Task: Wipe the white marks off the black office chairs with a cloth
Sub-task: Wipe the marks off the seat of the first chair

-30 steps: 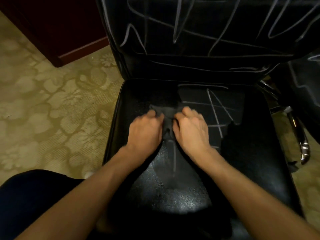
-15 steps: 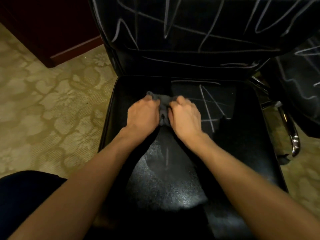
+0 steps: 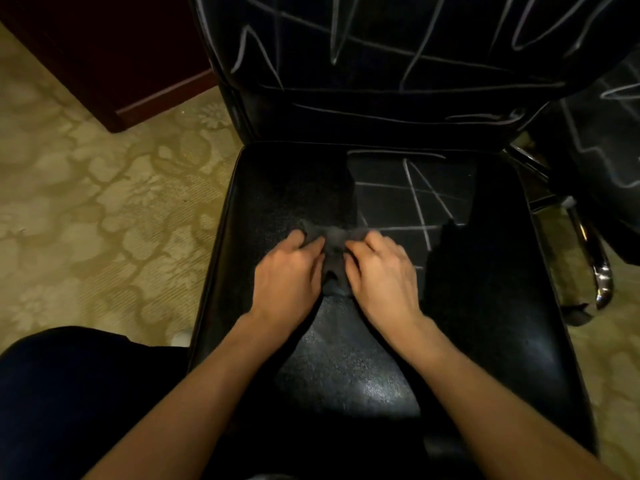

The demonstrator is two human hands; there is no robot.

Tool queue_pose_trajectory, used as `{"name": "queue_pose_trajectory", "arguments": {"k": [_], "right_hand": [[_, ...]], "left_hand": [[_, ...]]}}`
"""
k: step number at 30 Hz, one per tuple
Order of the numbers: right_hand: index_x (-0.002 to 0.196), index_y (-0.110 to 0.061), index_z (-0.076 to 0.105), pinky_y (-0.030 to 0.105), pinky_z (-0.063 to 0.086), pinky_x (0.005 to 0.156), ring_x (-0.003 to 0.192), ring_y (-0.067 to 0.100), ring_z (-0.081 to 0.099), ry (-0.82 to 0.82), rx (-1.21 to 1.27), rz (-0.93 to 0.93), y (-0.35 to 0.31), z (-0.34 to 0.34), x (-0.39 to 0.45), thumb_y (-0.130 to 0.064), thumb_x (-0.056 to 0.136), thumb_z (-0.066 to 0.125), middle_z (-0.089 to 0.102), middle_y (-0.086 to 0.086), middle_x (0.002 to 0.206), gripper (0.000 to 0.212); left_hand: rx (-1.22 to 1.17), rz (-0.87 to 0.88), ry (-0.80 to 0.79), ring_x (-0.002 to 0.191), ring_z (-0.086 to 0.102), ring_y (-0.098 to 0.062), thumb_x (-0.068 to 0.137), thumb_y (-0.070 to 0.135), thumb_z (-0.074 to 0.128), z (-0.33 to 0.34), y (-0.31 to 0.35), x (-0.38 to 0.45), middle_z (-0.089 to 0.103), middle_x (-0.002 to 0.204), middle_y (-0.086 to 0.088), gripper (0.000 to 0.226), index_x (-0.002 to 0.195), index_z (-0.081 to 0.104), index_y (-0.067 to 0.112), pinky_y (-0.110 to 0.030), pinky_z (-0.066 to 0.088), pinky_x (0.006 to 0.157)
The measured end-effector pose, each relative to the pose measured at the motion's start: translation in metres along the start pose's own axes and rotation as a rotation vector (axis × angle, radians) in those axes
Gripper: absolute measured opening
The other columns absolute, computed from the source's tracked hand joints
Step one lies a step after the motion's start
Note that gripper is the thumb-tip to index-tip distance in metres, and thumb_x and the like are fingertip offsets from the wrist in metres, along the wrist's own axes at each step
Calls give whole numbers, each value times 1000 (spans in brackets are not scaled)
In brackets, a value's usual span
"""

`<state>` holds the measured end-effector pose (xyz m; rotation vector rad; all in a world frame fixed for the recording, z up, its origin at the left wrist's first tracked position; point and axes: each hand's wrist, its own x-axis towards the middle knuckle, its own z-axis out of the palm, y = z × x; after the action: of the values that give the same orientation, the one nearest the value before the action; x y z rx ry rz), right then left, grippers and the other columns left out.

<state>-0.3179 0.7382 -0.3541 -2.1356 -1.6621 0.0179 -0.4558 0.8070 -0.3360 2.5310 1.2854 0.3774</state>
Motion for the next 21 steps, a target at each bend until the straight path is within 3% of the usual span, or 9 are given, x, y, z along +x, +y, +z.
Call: {"name": "queue_pose_trajectory", "arguments": {"k": [4,8,13,18,21], "right_hand": [[94,-7,72,40,53,67,74,31,60,-11,-17,16,1,-1,-4,-15,87,67,58,9,85,12],[100,-9,72,37,51,66,74,26,60,6,16,-30,-10,-13,-59,-23,92,52,59,6,87,25],[102,-12,72,36,44,66,75,24,56,15,39,-77,-14,-20,-108,-27,92,52,56,3,84,27],[90,-10,71,38,49,63,72,31,59,7,-17,-28,8,-18,-56,-17,84,69,56,9,82,10],[95,-9,72,41,52,70,79,34,62,-35,-58,50,27,-18,-14,-21,89,65,59,11,88,15]], "left_hand": [[10,-27,-77,88,66,-34,97,24,58,0,6,-2,63,108,-9,34,129,66,18,-39,53,70],[69,83,-90,65,65,-30,86,21,68,-13,5,-60,62,86,-7,35,120,71,12,-34,53,54],[86,124,-124,64,62,-27,88,32,44,-13,14,-112,58,80,-4,45,117,72,12,-35,52,53],[31,75,18,74,64,-34,87,19,60,9,25,-49,63,89,-11,26,109,72,12,-39,54,63],[-42,-8,70,87,60,-36,91,15,61,23,33,-9,63,98,-15,28,117,72,11,-41,51,76]]}}
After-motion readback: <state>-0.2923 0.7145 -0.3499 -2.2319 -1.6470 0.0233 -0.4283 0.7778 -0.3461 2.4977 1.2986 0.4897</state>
